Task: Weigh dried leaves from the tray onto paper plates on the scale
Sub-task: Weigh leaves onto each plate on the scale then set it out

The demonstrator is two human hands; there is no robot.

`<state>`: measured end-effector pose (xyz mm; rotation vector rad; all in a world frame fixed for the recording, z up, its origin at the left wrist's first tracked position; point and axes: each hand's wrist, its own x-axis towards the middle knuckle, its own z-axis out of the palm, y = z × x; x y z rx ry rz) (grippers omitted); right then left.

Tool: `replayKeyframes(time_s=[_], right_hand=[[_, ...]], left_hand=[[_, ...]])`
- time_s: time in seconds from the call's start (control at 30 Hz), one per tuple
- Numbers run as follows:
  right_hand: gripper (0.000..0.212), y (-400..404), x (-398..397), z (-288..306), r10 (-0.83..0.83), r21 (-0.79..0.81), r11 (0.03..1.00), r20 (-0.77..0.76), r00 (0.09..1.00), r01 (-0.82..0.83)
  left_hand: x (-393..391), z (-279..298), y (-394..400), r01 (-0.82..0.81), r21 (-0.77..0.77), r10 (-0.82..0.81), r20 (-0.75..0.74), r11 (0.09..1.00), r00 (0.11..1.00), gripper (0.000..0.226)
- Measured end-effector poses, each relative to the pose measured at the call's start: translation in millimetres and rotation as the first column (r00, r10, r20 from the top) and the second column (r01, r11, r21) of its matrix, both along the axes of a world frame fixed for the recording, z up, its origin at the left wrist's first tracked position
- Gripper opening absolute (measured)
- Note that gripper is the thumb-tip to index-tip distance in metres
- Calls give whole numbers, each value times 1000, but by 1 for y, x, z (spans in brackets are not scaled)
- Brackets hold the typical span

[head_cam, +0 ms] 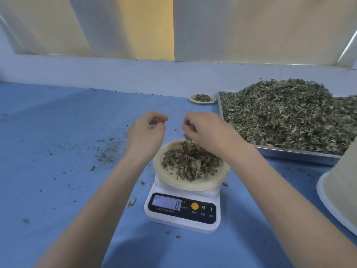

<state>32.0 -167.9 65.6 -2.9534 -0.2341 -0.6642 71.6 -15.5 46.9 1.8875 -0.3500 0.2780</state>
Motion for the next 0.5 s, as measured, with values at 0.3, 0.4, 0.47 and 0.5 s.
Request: replayKeyframes(time_s=[0.3,0.4,0.47,0.5], right_hand=[[18,-14,4,22,-1,386,921,138,990,-53],[14,-16,3,18,10,443,894,127,992,-66],[15,-17,3,17,4,471,880,117,993,-60],[16,-19,2,16,1,492,869,115,993,-58]], left_hand=[[-2,1,-22,97,-55,-97,-11,994,995,23],[-1,3,-26,119,-54,-120,-15,991,993,22],[-1,3,-29,133,-55,-134,-11,990,991,23],[-1,4,-30,139,-57,-140,-12,989,990,22]])
